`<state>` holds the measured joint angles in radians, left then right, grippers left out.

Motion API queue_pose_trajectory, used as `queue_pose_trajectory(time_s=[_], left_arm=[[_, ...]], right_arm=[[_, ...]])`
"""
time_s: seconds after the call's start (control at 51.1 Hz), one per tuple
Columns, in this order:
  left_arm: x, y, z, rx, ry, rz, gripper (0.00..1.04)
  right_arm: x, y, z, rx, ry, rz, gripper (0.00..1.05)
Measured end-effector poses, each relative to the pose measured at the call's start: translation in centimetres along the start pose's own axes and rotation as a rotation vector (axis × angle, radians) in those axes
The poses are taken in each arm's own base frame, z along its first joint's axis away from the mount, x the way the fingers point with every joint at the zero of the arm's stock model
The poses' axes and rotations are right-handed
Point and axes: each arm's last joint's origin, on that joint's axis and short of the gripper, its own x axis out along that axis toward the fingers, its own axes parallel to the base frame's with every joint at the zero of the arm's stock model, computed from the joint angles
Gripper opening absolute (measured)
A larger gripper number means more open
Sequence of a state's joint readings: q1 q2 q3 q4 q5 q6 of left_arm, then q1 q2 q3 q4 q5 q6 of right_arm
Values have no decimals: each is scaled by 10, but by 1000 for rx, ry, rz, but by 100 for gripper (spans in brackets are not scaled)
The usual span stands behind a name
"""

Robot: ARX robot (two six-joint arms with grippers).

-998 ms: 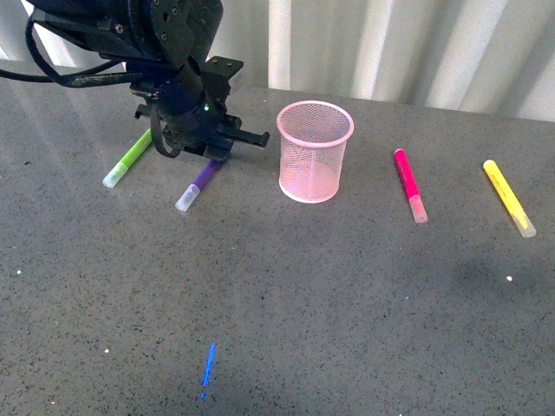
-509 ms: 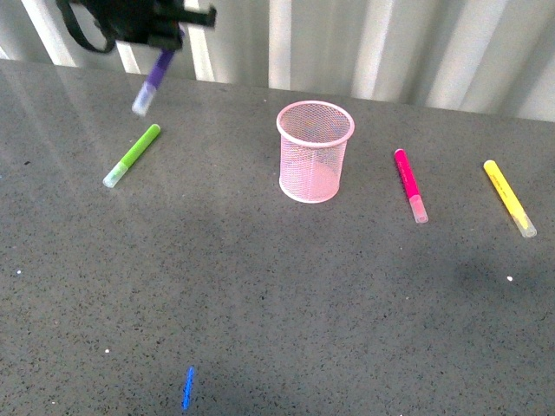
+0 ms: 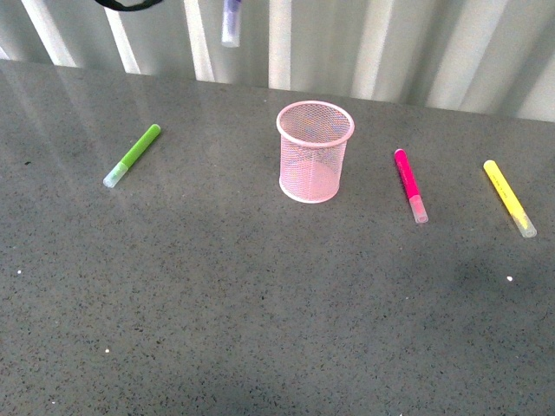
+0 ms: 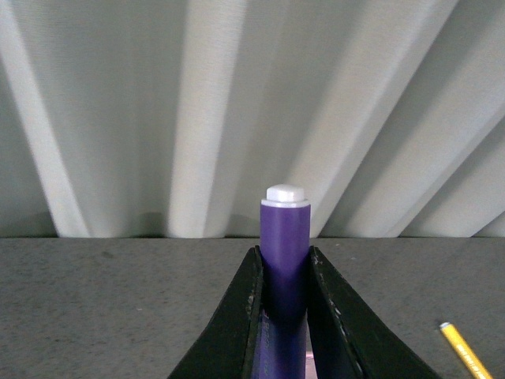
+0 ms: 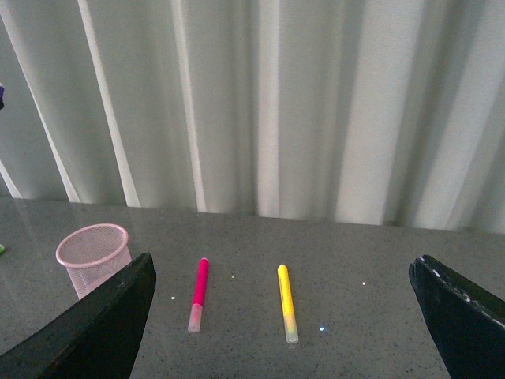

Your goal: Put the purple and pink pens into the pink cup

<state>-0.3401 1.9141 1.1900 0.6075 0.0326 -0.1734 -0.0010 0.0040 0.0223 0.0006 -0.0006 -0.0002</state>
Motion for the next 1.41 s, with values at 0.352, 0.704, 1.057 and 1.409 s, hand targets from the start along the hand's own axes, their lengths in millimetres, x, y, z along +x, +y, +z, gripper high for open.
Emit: queue_pose_trajectory(time_s=[0.352, 0.704, 1.057, 1.409], left_arm=[[18, -33, -39, -92, -2, -22, 13], [43, -38, -65, -165, -20, -7, 13], [63, -33, -94, -193, -17, 22, 13], [66, -36, -112, -189, 2, 20, 17]], right_arm=[[0, 0, 0, 0, 0, 0, 98], [0, 0, 0, 0, 0, 0, 98], [0, 0, 0, 0, 0, 0, 98], [0, 0, 0, 0, 0, 0, 98]])
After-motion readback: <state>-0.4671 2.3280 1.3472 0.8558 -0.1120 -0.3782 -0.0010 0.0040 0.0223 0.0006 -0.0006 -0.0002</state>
